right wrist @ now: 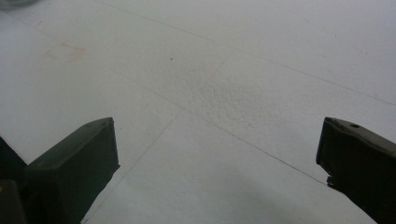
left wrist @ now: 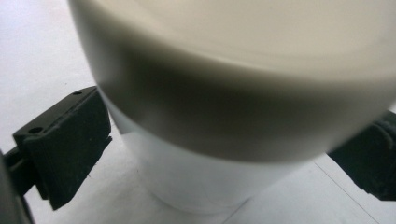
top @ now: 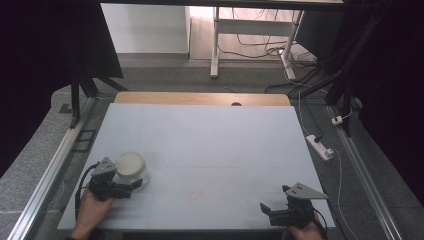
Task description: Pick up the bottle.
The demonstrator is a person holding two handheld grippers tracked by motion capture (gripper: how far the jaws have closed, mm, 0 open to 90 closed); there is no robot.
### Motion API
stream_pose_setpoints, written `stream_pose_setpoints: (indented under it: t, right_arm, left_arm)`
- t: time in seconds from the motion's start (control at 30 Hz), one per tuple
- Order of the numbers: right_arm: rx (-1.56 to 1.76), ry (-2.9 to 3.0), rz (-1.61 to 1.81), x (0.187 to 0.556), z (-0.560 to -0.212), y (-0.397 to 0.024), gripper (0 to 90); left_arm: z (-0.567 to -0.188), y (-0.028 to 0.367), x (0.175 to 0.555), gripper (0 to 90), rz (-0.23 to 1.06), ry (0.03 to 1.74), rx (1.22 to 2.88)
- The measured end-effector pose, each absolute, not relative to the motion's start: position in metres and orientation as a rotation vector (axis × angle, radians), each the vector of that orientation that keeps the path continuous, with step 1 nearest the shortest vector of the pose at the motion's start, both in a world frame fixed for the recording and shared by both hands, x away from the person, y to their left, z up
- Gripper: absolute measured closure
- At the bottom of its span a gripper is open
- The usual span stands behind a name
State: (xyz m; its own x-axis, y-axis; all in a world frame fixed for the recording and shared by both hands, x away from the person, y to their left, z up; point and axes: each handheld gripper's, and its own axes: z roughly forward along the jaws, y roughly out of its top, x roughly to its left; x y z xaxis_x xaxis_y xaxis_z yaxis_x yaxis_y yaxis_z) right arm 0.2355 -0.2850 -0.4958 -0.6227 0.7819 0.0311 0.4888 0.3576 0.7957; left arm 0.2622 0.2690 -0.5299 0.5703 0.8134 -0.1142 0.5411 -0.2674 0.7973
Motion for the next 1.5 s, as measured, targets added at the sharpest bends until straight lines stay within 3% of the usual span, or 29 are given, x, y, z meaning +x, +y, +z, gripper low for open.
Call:
stream_pose_setpoints:
  t: [0.5,0.6,0.73,1.5]
  right_arm:
    - [1.112,2.271,1.146,0.2354,-0.4958,-0.2846,0.0]
    - [1.11,2.272,1.146,0.2353,-0.4958,-0.2846,0.0]
    - [1.109,2.272,1.146,0.2352,-0.4957,-0.2845,0.0]
    - [1.104,2.275,1.143,0.235,-0.4956,-0.2841,0.0]
  left_arm:
    - [-0.5327,0.2629,0.2689,0.0,0.43,1.048,2.0]
    - [-0.5327,0.2635,0.2693,5.7,0.433,1.052,1.996]
    - [-0.5317,0.2627,0.2693,6.7,0.443,1.048,2.011]
    - [-0.526,0.2608,0.2724,7.3,0.416,1.088,2.037]
